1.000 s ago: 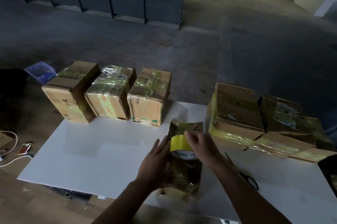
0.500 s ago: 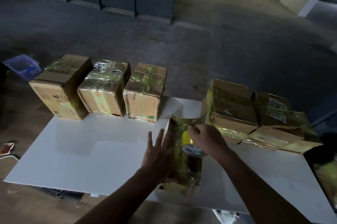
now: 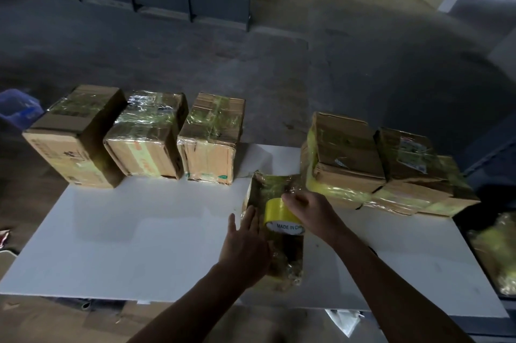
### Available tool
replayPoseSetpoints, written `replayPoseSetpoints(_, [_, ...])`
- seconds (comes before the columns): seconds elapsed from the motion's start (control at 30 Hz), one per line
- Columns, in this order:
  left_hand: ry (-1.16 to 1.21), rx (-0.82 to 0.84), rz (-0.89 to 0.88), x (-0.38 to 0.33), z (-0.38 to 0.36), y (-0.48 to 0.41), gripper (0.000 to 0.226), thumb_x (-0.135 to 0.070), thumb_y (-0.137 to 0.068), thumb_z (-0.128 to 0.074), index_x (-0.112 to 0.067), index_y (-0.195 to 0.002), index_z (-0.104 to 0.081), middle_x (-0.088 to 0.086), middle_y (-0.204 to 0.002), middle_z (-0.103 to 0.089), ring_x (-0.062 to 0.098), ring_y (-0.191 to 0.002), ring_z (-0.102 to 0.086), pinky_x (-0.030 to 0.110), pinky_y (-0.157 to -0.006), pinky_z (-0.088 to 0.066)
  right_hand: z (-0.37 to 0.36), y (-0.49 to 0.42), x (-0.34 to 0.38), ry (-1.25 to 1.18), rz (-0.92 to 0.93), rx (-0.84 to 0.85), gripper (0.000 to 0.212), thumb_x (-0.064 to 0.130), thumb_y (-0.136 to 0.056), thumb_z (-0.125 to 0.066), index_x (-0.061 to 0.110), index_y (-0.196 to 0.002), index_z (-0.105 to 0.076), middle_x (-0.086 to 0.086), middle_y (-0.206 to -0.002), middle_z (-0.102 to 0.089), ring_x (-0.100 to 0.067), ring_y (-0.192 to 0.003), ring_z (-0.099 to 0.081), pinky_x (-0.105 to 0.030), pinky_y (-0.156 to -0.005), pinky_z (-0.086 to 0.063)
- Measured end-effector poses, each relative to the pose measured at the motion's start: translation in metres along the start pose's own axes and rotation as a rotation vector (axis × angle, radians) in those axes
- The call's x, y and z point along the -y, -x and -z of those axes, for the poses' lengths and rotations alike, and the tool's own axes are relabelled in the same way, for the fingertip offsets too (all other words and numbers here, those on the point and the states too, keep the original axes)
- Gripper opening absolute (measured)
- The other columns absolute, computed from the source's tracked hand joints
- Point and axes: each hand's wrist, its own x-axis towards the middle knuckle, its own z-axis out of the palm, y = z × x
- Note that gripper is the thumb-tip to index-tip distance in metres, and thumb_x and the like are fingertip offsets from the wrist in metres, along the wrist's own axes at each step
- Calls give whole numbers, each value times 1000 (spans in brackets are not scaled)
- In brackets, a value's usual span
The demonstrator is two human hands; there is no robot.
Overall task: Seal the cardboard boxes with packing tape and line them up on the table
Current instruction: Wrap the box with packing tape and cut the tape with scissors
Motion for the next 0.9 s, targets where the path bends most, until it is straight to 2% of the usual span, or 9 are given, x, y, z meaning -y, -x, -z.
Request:
replayPoseSetpoints(0.1, [-56,-12,-6,-1,4,1,62,-42,-103,-21,-9,-153,-5,17,-160,-7,32,-148,4,62,-114,-3,0,-3,3,258,133,-108,46,33,-90,-62,17,-54,-39,-2,-50,-38,-13,-48,-32,-28,-47,-28])
replayPoseSetpoints(0.23, [-106,-27,14,-5,3,-2,64,-43,-102,-26,-4,-151,-13,22,-158,-13,37,-148,-2,65,-114,-1,0,-1,0,309,106,-179,45,33,-91,-58,14,-54,-40,-4,-48,-41,-19,-48,-34,-31,-49,-32])
replayPoseSetpoints(0.3, [-61,-119,-28,-5,-1,-3,60,-41,-96,-46,-3,-141,-41,25,-145,-41,40,-142,-27,65,-113,-9,1,0,2,279,50,-180,46,32,-94,-54,19,-53,-40,3,-47,-40,-15,-46,-36,-31,-52,-33])
replayPoseSetpoints(0.37, [-44,-192,-151,-5,-6,-6,45,-34,-82,-68,-6,-117,-65,18,-120,-66,34,-122,-55,53,-111,-20,1,0,5,277,15,-176,45,31,-96,-51,21,-54,-40,6,-47,-40,-14,-48,-38,-30,-54,-32])
replayPoseSetpoints(0.47, [86,-207,-167,-2,-15,-7,47,-30,-90,-57,-4,-129,-56,18,-136,-55,30,-131,-48,44,-117,-15,0,1,4,260,35,-139,44,31,-96,-51,23,-54,-39,6,-47,-39,-11,-46,-37,-29,-50,-31])
replayPoseSetpoints(0.6, [77,-227,-174,5,-15,-9,53,-33,-100,-40,-6,-146,-34,15,-155,-29,26,-146,-22,40,-122,-6,1,10,-10,-40,19,-49,30,31,-95,-56,19,-68,-62,2,-60,-59,-6,-57,-54,-27,-55,-43])
replayPoseSetpoints(0.7, [65,-223,-164,6,-17,-9,54,-36,-98,-43,-5,-143,-41,15,-151,-36,27,-142,-31,40,-120,-13,1,10,-16,-40,49,-63,31,31,-93,-61,8,-73,-67,-7,-65,-63,-16,-62,-56,-34,-57,-45])
replayPoseSetpoints(0.8, [92,-216,-156,7,-20,-8,48,-36,-87,-48,-6,-123,-63,13,-128,-62,23,-121,-58,37,-109,-34,13,2,-16,126,137,-122,46,31,-90,-62,18,-50,-43,4,-48,-37,-10,-48,-33,-28,-48,-31])
replayPoseSetpoints(0.9, [111,-244,-144,8,-16,-10,43,-34,-82,-55,-9,-113,-69,9,-116,-69,20,-111,-64,34,-103,-41,30,-2,-25,309,182,-143,53,38,-88,-60,22,-48,-30,5,-45,-26,-11,-45,-23,-28,-46,-24])
